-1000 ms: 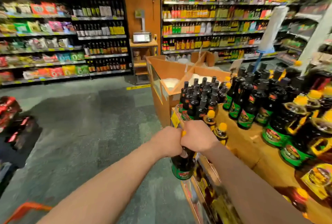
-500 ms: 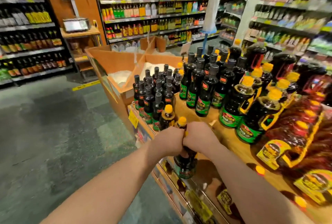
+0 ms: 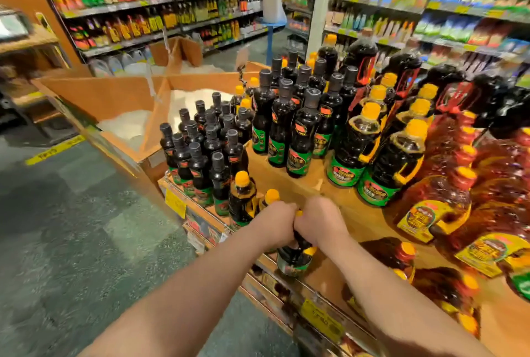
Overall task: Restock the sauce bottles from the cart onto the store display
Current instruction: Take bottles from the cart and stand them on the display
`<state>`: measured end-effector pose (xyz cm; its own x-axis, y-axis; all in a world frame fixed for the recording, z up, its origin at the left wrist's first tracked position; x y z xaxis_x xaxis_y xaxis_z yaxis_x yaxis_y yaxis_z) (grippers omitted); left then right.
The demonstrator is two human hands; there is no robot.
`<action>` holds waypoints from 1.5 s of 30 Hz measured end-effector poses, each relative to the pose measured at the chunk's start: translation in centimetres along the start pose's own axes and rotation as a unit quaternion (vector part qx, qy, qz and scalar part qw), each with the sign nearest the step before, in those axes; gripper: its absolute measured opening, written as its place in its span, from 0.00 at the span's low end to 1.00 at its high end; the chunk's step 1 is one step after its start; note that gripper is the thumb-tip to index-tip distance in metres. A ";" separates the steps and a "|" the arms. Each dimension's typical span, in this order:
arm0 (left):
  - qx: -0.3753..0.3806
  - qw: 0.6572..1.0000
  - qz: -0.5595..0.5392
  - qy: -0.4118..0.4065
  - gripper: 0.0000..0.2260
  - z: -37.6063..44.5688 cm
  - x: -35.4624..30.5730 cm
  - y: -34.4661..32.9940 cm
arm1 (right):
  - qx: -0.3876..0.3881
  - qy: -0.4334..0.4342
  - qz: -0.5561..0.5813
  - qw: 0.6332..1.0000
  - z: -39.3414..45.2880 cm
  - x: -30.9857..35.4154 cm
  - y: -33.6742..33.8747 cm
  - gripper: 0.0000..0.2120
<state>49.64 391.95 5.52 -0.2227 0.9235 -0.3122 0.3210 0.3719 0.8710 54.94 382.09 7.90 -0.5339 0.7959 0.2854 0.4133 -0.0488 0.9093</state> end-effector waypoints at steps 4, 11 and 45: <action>-0.003 1.000 -0.020 -0.015 0.20 1.3 0.7 0.0 | -0.006 -0.059 0.030 0.998 0.8 0.4 0.0 0.13; 0.000 0.999 -0.020 -0.048 0.23 2.2 0.8 0.2 | -0.014 -0.091 0.053 0.994 1.2 0.2 0.0 0.14; -0.053 0.995 0.011 0.079 0.17 1.4 0.1 -2.4 | -0.051 0.083 -0.094 0.991 -0.6 -0.8 0.4 0.05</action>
<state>50.17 391.25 2.84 -0.3612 0.9022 -0.2357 0.2302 0.3312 0.9151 55.13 381.11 8.25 -0.7118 0.6869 0.1466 0.2233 0.0234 0.9745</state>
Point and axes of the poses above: each hand's wrist, its own z-axis towards the middle knuckle, its own y-axis out of the back of the hand, x = y × z, the point moved 1 cm from there along z, towards the middle knuckle, and after that the axes turned 9 degrees about x, right-handed, at the moved point
